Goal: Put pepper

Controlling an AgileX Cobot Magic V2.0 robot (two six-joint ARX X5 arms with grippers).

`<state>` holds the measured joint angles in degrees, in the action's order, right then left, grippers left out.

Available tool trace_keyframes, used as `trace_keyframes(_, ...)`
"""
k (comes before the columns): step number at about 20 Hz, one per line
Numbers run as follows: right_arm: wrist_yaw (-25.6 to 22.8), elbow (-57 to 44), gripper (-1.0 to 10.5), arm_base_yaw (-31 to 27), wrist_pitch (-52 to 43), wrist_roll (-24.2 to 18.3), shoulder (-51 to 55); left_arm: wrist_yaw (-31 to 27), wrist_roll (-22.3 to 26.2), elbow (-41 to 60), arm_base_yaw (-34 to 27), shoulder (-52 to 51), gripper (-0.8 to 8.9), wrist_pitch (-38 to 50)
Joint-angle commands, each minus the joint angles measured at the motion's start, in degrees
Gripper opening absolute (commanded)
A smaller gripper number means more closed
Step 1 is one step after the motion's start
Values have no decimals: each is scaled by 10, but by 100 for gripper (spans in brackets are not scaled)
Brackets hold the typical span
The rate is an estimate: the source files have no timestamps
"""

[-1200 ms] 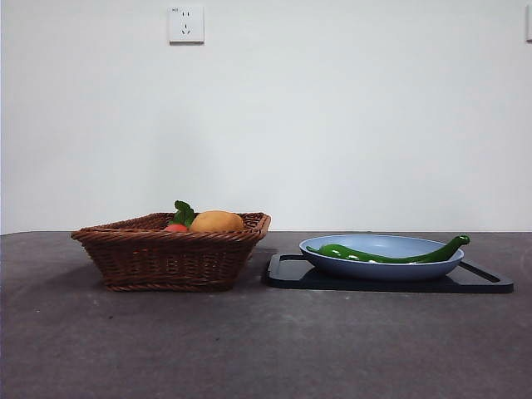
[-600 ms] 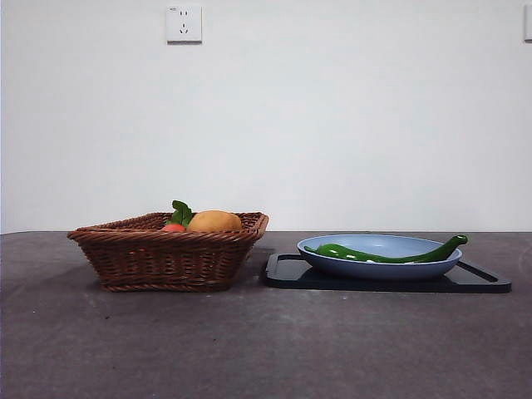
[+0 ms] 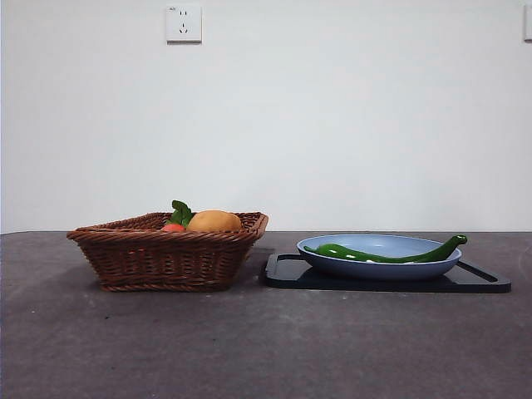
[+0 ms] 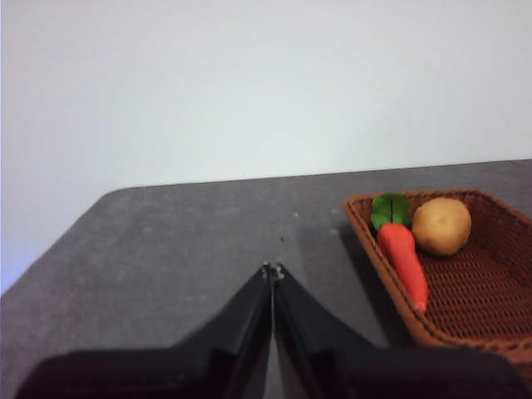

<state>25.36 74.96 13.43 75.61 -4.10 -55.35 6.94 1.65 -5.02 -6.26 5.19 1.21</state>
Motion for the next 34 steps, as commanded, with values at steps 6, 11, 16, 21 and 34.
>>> trace_keyframes(6, 0, 10, 11, 1, -4, -1, -5, -10, -35, 39, -3, -51, 8, -32)
trace_keyframes(11, 0, 10, 11, 1, -4, -1, -5, -7, -36, 39, -2, -51, 8, -59)
trace_keyframes(16, 0, 10, 11, 1, -4, -1, -5, -8, -36, 39, -2, -51, 8, -59)
trace_keyframes(21, 0, 10, 11, 1, -4, -1, -5, -8, -36, 39, -2, -51, 8, -59)
trace_keyframes(34, -11, -228, 11, -97, -445, 17, 224, -8, -36, 39, -2, -51, 8, -59)
